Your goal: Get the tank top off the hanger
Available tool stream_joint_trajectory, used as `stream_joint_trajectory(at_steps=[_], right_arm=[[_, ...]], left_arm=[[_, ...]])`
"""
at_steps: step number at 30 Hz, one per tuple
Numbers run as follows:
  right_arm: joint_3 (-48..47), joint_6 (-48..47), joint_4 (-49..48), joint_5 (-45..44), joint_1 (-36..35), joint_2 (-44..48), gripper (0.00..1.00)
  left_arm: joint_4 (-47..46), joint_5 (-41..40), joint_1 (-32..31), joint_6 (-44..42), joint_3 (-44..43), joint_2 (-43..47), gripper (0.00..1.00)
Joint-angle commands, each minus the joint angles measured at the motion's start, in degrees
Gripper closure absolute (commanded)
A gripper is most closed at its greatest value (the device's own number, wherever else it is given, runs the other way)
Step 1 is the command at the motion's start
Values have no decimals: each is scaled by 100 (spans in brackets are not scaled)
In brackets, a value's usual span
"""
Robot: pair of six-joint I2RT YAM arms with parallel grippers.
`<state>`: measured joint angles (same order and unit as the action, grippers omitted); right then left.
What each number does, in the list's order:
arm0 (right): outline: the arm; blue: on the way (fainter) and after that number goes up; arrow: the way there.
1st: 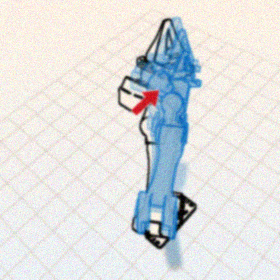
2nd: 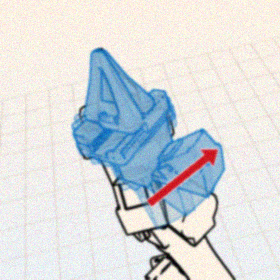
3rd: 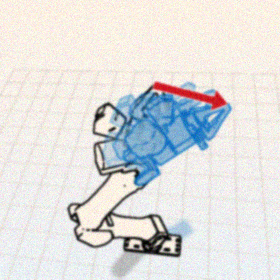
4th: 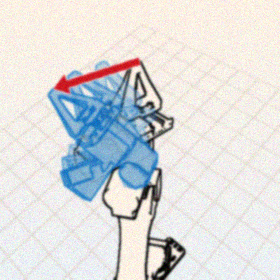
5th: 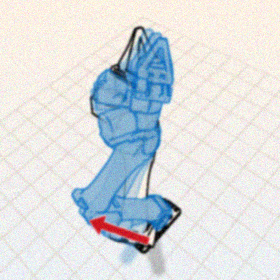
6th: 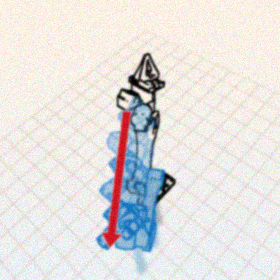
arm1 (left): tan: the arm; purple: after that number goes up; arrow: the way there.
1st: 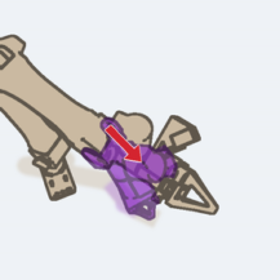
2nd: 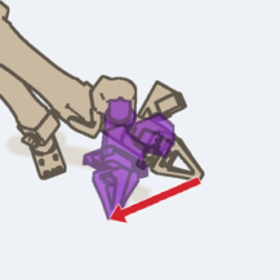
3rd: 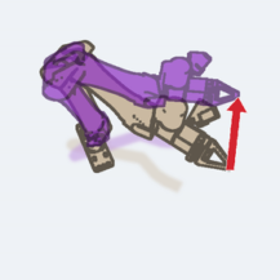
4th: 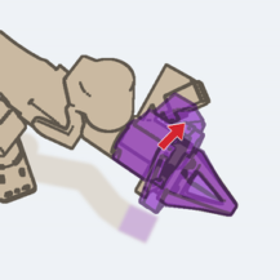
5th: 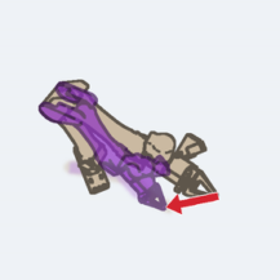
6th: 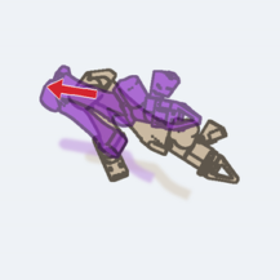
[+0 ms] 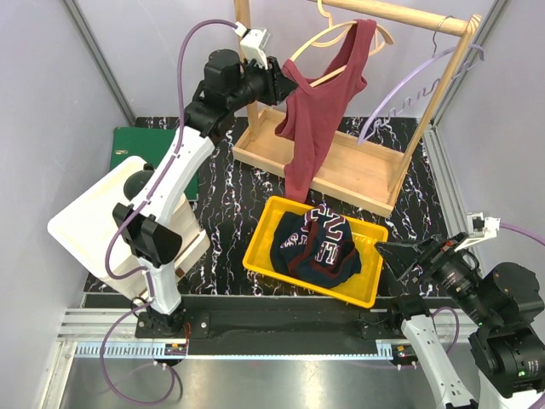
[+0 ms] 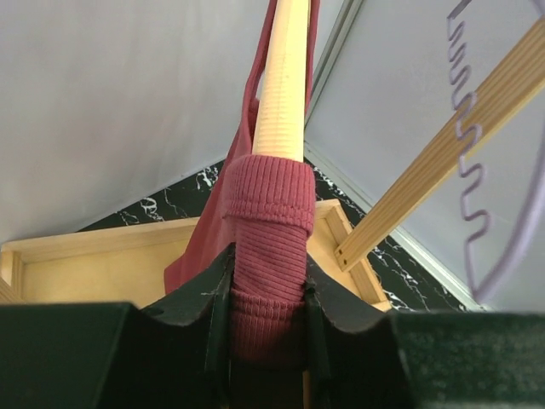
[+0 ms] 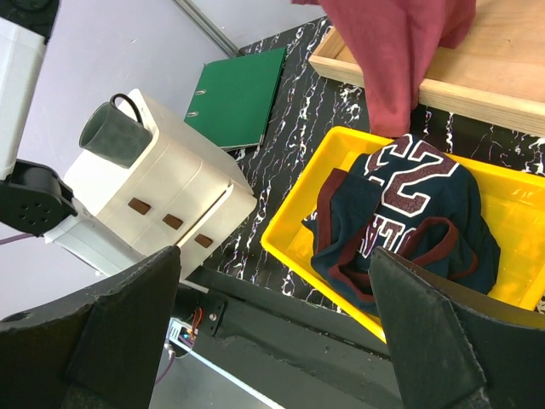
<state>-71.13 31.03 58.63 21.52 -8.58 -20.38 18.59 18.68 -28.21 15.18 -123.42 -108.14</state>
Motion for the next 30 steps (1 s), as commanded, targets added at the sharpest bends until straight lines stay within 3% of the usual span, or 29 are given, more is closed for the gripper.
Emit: stream_joint_trajectory(at_steps=[1, 8, 14, 20, 25, 30], right_arm=[[29, -70, -54, -25, -21, -36, 0], [64, -70, -45, -42, -21, 34, 0], [3, -184, -71, -16, -21, -133, 0], [99, -246, -272, -69, -21, -264, 0], [249, -299, -581, -42, -21, -484, 0], [144, -360, -651, 98, -21, -695, 0]], left_arm=[[-172, 40, -27, 222, -324, 802, 100], [-101, -22, -27, 424, -69, 1365, 100], [-136, 136, -27, 635, -411, 1260, 100], [22, 119, -18, 732, -1061, 839, 100], [-750, 127, -18, 1416, -1201, 435, 100], [-926, 110, -1, 1620, -1783, 161, 100]])
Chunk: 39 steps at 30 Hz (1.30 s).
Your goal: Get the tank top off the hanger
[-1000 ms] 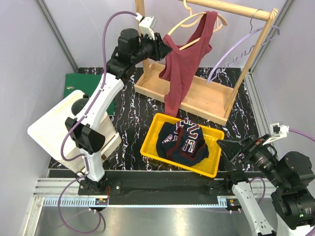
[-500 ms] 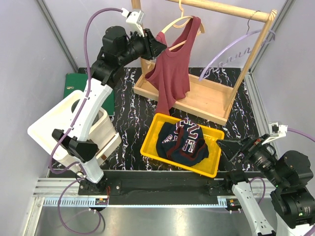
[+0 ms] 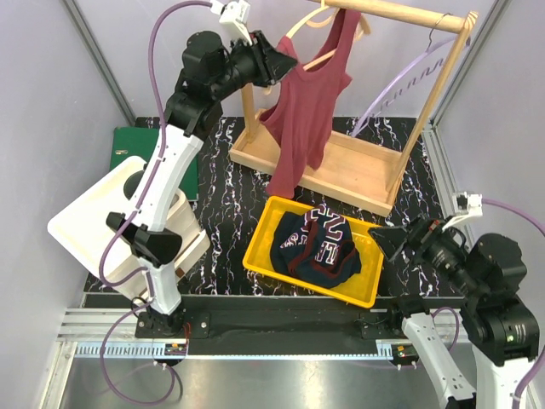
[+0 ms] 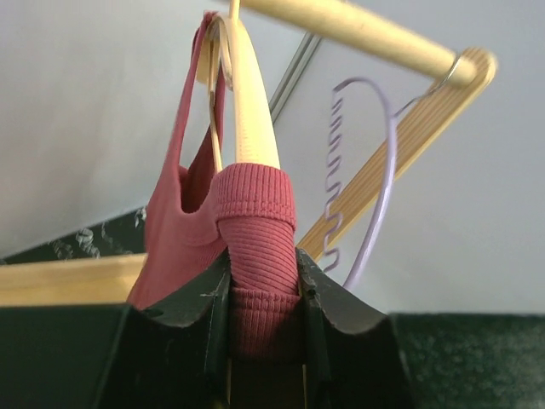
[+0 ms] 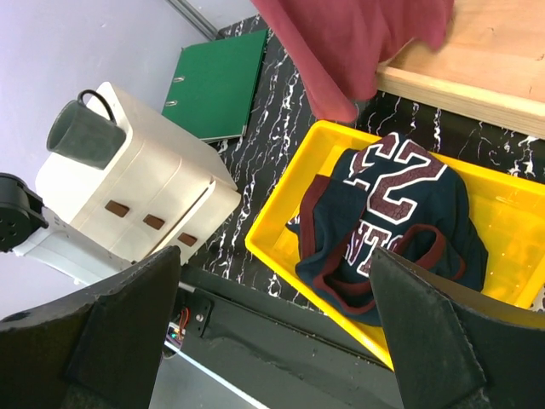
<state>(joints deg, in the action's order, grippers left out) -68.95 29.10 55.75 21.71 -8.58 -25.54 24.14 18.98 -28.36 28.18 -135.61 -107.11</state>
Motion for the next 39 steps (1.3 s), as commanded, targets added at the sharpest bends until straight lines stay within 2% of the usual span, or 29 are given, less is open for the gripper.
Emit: stream_joint_trajectory(at_steps=[1, 4, 8, 16, 25, 30, 33, 34, 35, 36, 37, 38, 39], right_arm=[[-75, -168, -354, 79, -21, -179, 0], [13, -150, -389, 87, -21, -144, 1], [224, -185, -582, 262, -21, -188, 0], [338, -449, -845, 597, -21, -575, 0], [101, -353, -1372, 1799, -21, -1268, 0], [-285, -212, -1540, 2258, -117, -1963, 1], [-496, -80, -1786, 1891, -853, -2200, 1], [-575, -71, -1778, 1358, -1195, -2314, 1], [-733, -106, -1778, 1031, -2095, -2620, 1], [-865, -159, -1665, 158, -2574, -2805, 1], [-996, -281, -1620, -356, -3040, -2981, 1], [-1250, -335, -1611, -822, -3906, -3322, 1], [-1383, -379, -1637, -1471, -4193, -3500, 1]], left_arm=[[-1491, 97, 15, 302, -545, 111, 100], [-1395, 114, 15, 144, -256, 436, 100], [-1290, 132, 23, -120, 700, 1251, 100], [-736, 141, 15, -629, 1721, 2325, 100], [-805, 9, 15, -683, 4188, 4231, 100], [-955, 281, 15, -446, 5026, 4804, 100], [-946, 352, 15, -402, 5325, 5059, 100], [-938, 360, 15, -393, 5430, 5164, 100], [-938, 430, 15, -375, 5483, 5200, 100], [-946, 466, 15, -358, 5519, 5235, 100], [-920, 509, 15, -349, 5589, 5279, 100], [-903, 597, 15, -340, 5624, 5314, 100], [-876, 633, 6, -340, 5651, 5341, 100]])
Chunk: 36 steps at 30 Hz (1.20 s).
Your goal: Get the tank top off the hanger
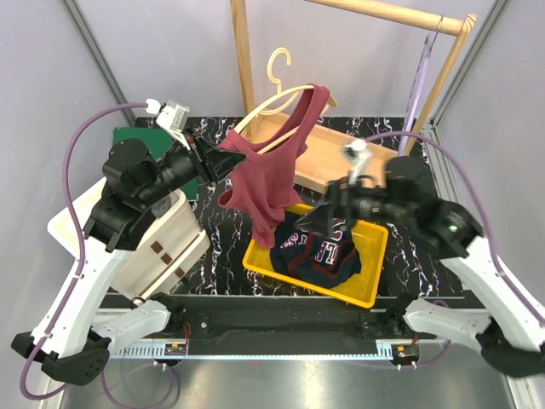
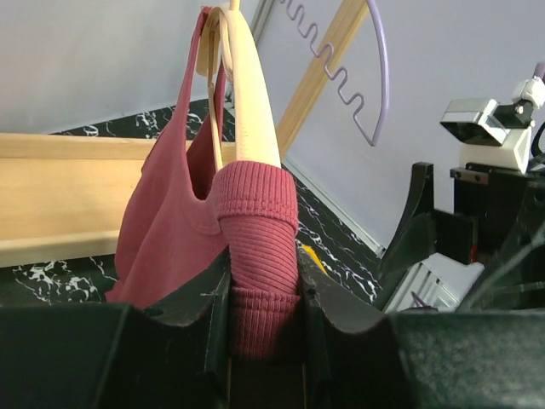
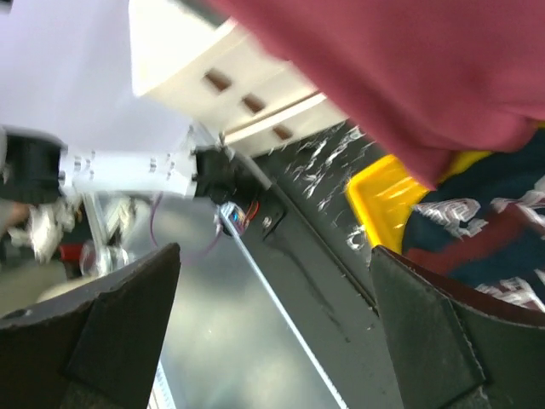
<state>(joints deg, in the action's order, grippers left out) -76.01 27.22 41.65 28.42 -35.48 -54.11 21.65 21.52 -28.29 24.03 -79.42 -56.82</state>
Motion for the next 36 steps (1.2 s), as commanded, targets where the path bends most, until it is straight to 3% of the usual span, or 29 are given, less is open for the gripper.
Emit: stream_joint_trajectory(at_steps=[1, 5, 10, 16, 20, 24, 28, 36], right_arm=[[-809, -235, -271, -2305, -1740, -784, 1], [-1678, -384, -464, -2525, -2059, -1426, 5], [-2444, -936, -588, -3509, -2059, -1664, 8], [-3858, -1649, -307, -4326, -2024, -2604, 10], [-4807, -1712, -61, -4100, -1752, -3262, 16], [-4950, -1703, -16, -4029, -1541, -3449, 27], [-4757, -1685, -60, -3932, -1435, -3458, 32], [-3774, -1817, -726, -4107, -1435, -3028, 44]], left_arm=[[-557, 397, 8, 58, 92, 372, 100], [-328, 467, 8, -4, 286, 610, 100], [-187, 669, 8, 31, 558, 873, 100], [-187, 1065, 8, 146, 866, 1093, 100], [-179, 1231, 8, 198, 928, 1217, 100], [-187, 1337, 8, 216, 893, 1305, 100], [-187, 1443, 8, 207, 893, 1340, 100], [-328, 1496, 8, 312, 867, 1270, 100]])
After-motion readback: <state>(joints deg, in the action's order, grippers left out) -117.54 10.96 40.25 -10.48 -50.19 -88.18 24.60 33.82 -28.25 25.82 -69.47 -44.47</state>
